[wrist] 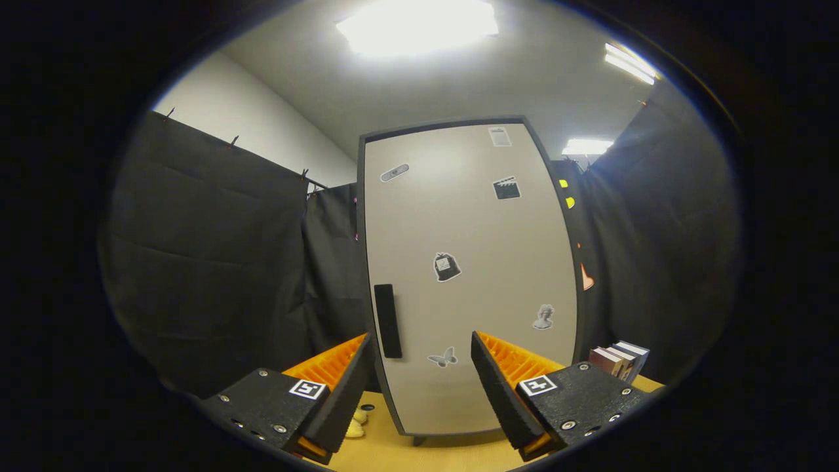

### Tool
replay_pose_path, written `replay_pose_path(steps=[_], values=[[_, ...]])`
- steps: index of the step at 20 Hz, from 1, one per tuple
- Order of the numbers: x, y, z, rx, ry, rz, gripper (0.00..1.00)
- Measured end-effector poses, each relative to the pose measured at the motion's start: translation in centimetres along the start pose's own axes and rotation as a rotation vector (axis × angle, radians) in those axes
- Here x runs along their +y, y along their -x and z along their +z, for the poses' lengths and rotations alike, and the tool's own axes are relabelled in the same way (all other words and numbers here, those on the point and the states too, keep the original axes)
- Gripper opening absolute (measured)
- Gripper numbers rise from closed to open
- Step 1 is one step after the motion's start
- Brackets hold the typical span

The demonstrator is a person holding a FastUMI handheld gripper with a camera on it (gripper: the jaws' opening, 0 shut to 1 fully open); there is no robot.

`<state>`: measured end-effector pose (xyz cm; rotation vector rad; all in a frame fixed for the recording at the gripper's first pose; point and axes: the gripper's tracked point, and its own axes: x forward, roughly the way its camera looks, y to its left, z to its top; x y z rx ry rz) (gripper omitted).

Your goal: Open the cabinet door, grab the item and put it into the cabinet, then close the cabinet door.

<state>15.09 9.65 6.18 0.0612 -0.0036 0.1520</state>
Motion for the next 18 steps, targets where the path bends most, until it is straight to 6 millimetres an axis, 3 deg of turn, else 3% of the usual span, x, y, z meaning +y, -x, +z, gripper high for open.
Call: replay_pose_path(steps=[6,9,11,14,18], values=[[2.3,-5.8,-1.4,0.034,-0.032,0.049,0.83],[2.4,-8.6,-2.8,0.078,-0.048,0.056,0.69],[2.2,-10.4,-3.9,0.113,-0.062,0.044,0.65],[2.8,-12.3,-5.5,0.173,-0.077,0.057,0.63],[3.8,-13.7,-5.9,0.166,-0.082,0.059,0.62]])
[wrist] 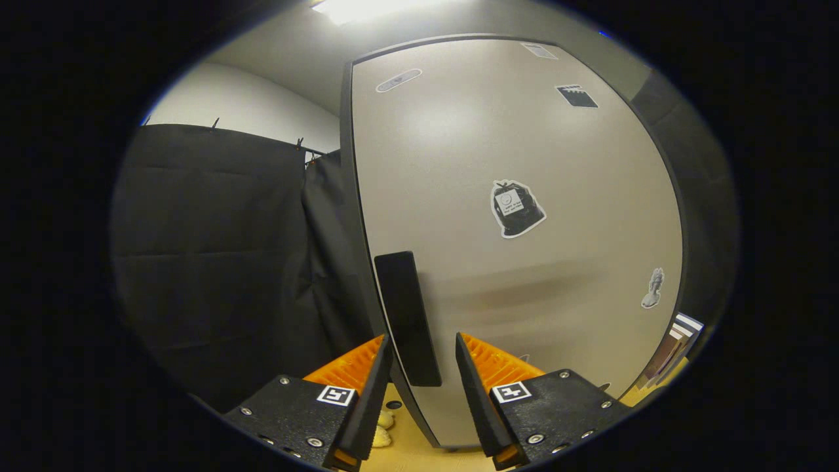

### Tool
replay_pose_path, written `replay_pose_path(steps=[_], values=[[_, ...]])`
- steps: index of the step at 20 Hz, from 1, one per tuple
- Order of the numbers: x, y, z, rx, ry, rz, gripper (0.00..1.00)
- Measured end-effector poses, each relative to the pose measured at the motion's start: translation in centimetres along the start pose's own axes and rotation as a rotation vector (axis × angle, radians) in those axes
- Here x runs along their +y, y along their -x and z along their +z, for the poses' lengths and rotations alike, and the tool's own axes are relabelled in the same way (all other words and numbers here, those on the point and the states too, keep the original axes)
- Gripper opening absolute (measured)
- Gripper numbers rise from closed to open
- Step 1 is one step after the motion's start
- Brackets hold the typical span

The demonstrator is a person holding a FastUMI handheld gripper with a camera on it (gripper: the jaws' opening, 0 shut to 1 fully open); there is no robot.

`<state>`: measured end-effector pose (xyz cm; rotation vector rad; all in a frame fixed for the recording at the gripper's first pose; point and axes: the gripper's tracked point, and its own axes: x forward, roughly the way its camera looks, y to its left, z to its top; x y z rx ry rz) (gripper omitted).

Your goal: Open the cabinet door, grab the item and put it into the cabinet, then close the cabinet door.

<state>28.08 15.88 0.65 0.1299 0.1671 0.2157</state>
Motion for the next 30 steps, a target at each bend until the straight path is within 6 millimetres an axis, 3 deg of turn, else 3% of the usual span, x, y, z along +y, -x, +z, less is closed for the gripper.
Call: replay_pose_path(steps=[1,5,7,8,9,14,25,30], values=[[0.3,-0.4,0.0,0.001,-0.008,0.005,0.61],[0.4,-1.9,0.1,0.001,-0.022,-0.038,0.42],[0.1,-2.9,-0.8,0.032,0.006,-0.072,0.42],[0.0,-2.7,-1.7,0.068,0.019,-0.081,0.42],[0.0,-3.1,-1.0,0.024,0.030,-0.106,0.39],[-0.2,-2.7,-1.4,0.056,0.066,-0.137,0.22],[-0.4,2.1,-1.2,0.051,0.062,-0.065,0.21],[-0.8,2.7,-1.3,0.050,0.057,-0.033,0.21]])
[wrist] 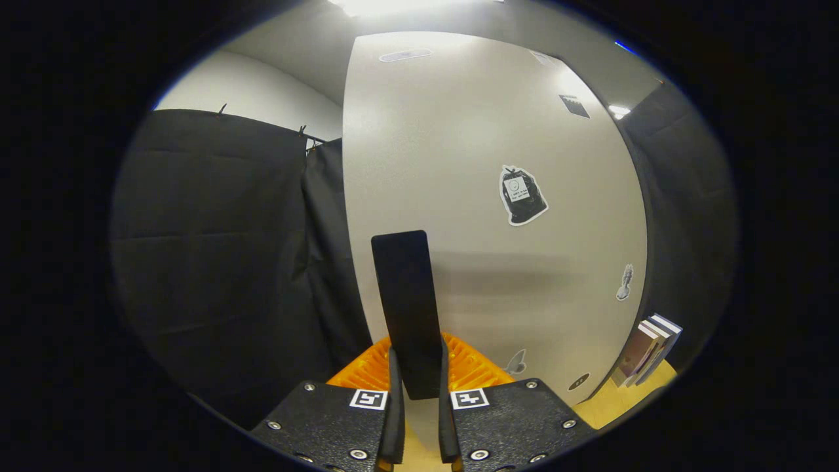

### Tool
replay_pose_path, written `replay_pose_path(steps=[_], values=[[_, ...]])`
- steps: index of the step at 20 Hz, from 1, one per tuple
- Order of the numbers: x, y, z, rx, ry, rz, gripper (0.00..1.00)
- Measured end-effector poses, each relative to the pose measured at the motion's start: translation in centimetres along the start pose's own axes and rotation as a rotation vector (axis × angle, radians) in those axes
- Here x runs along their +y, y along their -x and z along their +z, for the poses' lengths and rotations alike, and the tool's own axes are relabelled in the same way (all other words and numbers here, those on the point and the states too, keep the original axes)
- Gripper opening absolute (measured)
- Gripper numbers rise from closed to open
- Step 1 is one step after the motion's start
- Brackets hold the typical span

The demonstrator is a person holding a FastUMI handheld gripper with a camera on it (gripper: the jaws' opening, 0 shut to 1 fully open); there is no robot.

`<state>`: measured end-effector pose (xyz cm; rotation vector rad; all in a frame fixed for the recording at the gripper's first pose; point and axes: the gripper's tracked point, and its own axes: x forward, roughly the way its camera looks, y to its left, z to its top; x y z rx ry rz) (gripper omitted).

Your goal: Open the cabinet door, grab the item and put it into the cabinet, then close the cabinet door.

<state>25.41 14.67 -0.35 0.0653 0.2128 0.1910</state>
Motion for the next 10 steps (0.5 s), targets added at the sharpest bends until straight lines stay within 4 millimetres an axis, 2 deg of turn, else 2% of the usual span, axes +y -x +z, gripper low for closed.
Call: replay_pose_path(steps=[10], values=[[-1.1,1.3,-0.2,-0.007,-0.011,0.009,0.21]])
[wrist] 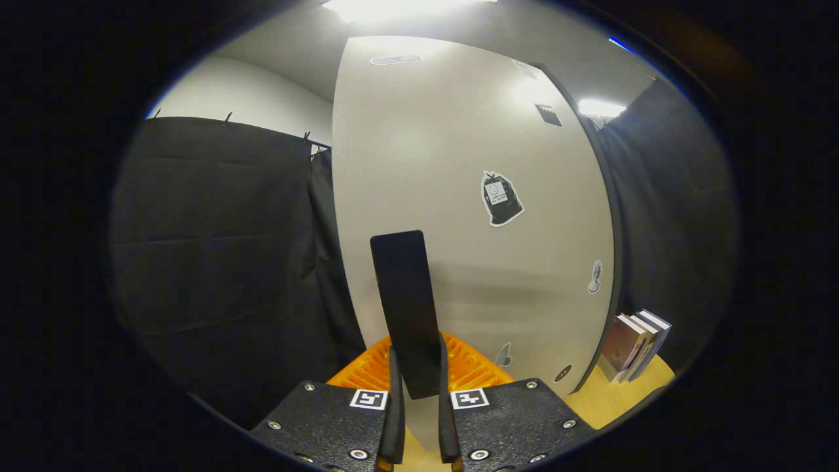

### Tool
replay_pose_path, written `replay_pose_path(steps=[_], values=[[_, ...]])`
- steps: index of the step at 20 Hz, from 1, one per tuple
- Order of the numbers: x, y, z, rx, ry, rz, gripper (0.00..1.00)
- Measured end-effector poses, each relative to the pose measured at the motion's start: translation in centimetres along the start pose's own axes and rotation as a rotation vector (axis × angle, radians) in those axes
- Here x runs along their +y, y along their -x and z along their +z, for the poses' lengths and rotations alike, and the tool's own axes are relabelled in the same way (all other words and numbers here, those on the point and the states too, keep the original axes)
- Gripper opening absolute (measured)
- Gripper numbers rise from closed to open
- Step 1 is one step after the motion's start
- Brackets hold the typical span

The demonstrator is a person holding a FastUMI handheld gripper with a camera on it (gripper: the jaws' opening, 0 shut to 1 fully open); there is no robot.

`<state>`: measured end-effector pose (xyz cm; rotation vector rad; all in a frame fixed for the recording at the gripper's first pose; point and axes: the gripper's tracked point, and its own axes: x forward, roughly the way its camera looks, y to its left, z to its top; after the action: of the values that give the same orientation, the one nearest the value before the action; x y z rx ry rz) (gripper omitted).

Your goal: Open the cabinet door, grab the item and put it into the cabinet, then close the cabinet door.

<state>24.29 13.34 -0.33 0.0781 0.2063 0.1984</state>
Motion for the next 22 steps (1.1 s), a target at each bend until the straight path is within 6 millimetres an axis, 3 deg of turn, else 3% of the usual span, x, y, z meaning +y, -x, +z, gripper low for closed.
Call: replay_pose_path(steps=[22], values=[[-3.9,4.9,0.6,-0.018,0.008,-0.048,0.20]])
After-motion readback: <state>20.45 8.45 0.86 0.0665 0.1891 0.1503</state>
